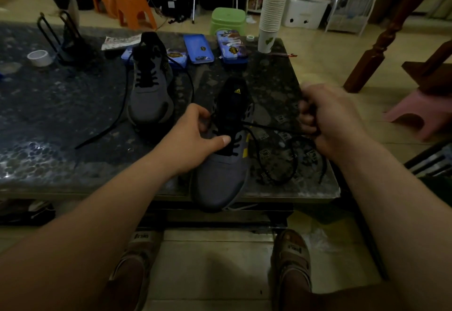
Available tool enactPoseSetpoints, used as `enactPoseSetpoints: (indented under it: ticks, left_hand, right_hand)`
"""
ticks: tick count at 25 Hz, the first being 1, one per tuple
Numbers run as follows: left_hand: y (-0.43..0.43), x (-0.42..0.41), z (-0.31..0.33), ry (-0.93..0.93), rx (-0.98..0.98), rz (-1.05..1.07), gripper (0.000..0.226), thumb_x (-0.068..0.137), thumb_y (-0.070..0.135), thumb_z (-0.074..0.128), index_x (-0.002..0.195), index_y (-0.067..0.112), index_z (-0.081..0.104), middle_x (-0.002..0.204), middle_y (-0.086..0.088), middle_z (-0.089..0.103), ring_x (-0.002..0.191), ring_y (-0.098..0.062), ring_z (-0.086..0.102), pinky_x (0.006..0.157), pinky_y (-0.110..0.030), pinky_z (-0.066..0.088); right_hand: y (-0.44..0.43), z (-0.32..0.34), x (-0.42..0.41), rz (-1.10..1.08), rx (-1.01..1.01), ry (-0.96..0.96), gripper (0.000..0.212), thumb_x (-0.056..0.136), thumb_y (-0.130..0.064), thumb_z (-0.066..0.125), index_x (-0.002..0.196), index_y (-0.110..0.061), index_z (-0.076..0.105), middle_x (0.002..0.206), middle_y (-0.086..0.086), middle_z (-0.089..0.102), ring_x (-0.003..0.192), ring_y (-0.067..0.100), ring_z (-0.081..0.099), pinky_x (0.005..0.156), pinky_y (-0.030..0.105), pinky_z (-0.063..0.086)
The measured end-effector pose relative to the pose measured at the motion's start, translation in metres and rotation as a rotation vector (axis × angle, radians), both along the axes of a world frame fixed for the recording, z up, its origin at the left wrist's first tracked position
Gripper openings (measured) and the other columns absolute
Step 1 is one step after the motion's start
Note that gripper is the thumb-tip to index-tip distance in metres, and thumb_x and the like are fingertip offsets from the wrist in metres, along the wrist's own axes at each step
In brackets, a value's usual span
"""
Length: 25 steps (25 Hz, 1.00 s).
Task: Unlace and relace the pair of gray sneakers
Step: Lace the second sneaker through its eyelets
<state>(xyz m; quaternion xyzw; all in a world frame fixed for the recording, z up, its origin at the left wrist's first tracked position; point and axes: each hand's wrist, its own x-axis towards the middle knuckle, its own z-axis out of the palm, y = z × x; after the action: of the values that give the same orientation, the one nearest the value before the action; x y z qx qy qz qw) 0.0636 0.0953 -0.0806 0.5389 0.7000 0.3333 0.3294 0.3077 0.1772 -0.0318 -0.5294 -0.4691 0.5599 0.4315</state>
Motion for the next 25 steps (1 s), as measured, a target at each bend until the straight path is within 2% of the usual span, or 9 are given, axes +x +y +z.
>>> enactPoseSetpoints:
  ticks: [2, 3, 5, 8, 10, 12, 15, 21, 25]
  left_hand:
    - [-0.001, 0.002, -0.005, 0.058, -0.015, 0.008, 0.062, 0.084, 0.05, 0.08, 0.127, 0.027, 0.042, 0.105, 0.008, 0.057, 0.094, -0.007, 0.06, 0.073, -0.026, 0.045]
    - [-0.001, 0.001, -0.006, 0.064, -0.012, 0.02, 0.062, 0.084, 0.051, 0.08, 0.126, 0.027, 0.042, 0.103, 0.007, 0.057, 0.092, -0.008, 0.06, 0.071, -0.026, 0.044]
    - [-0.001, 0.002, -0.005, 0.07, -0.015, 0.028, 0.061, 0.085, 0.051, 0.079, 0.127, 0.026, 0.041, 0.102, 0.006, 0.056, 0.089, -0.007, 0.059, 0.068, -0.025, 0.043]
    - [-0.002, 0.003, -0.003, 0.071, -0.014, 0.008, 0.059, 0.088, 0.049, 0.077, 0.128, 0.026, 0.04, 0.101, 0.007, 0.056, 0.088, -0.005, 0.057, 0.065, -0.023, 0.042]
    - [-0.003, 0.003, -0.003, 0.068, -0.012, 0.005, 0.059, 0.089, 0.048, 0.076, 0.129, 0.026, 0.039, 0.101, 0.006, 0.055, 0.088, -0.005, 0.057, 0.065, -0.023, 0.042]
    - [-0.002, 0.003, -0.003, 0.061, -0.016, 0.005, 0.058, 0.09, 0.047, 0.076, 0.13, 0.027, 0.039, 0.102, 0.008, 0.054, 0.088, -0.003, 0.056, 0.065, -0.022, 0.041]
    - [-0.004, 0.003, -0.004, 0.058, 0.005, -0.002, 0.058, 0.091, 0.046, 0.074, 0.132, 0.025, 0.039, 0.101, 0.011, 0.052, 0.087, -0.002, 0.055, 0.065, -0.021, 0.04]
    - [-0.005, 0.005, -0.004, 0.054, 0.003, 0.009, 0.056, 0.091, 0.046, 0.074, 0.13, 0.026, 0.039, 0.102, 0.01, 0.053, 0.089, -0.005, 0.057, 0.065, -0.022, 0.042]
    - [-0.007, 0.005, -0.007, 0.1, 0.013, 0.023, 0.062, 0.09, 0.05, 0.073, 0.136, 0.026, 0.039, 0.112, 0.005, 0.052, 0.097, -0.012, 0.057, 0.07, -0.025, 0.042]
  right_hand:
    - [-0.005, -0.005, -0.005, 0.235, 0.199, -0.494, 0.02, 0.098, -0.041, 0.068, 0.103, -0.022, 0.067, 0.089, -0.008, 0.066, 0.072, 0.007, 0.06, 0.063, 0.025, 0.048]
    - [-0.008, -0.008, -0.009, 0.383, 0.255, -0.656, 0.022, 0.096, -0.045, 0.07, 0.106, -0.025, 0.071, 0.094, -0.01, 0.07, 0.08, 0.003, 0.063, 0.071, 0.025, 0.051]
    - [-0.011, -0.013, -0.017, 0.587, 0.286, -0.834, 0.023, 0.094, -0.046, 0.072, 0.096, -0.024, 0.077, 0.086, -0.006, 0.072, 0.075, 0.001, 0.064, 0.071, 0.028, 0.051]
    - [-0.007, -0.013, -0.02, 0.564, 0.328, -0.874, 0.031, 0.096, -0.044, 0.07, 0.088, -0.014, 0.076, 0.081, 0.009, 0.071, 0.067, 0.016, 0.064, 0.065, 0.033, 0.048]
    - [-0.004, -0.01, -0.019, 0.569, 0.329, -0.862, 0.031, 0.097, -0.044, 0.069, 0.088, -0.015, 0.076, 0.082, 0.013, 0.071, 0.064, 0.017, 0.062, 0.062, 0.033, 0.048]
    - [-0.001, -0.007, -0.016, 0.545, 0.314, -0.827, 0.03, 0.098, -0.043, 0.067, 0.085, -0.018, 0.076, 0.079, 0.014, 0.07, 0.062, 0.016, 0.059, 0.063, 0.031, 0.045]
    - [0.004, -0.001, -0.006, 0.36, 0.278, -0.759, 0.031, 0.1, -0.043, 0.063, 0.088, -0.018, 0.075, 0.08, 0.012, 0.071, 0.07, 0.027, 0.065, 0.065, 0.033, 0.045]
    - [0.014, -0.017, -0.006, 0.233, 0.407, -0.924, 0.038, 0.104, -0.042, 0.056, 0.09, -0.009, 0.066, 0.075, 0.005, 0.06, 0.072, 0.022, 0.058, 0.058, 0.033, 0.037]
    - [0.015, -0.026, -0.008, 0.252, 0.392, -0.942, 0.032, 0.104, -0.041, 0.057, 0.094, -0.013, 0.067, 0.082, 0.004, 0.063, 0.078, 0.019, 0.059, 0.069, 0.037, 0.046]
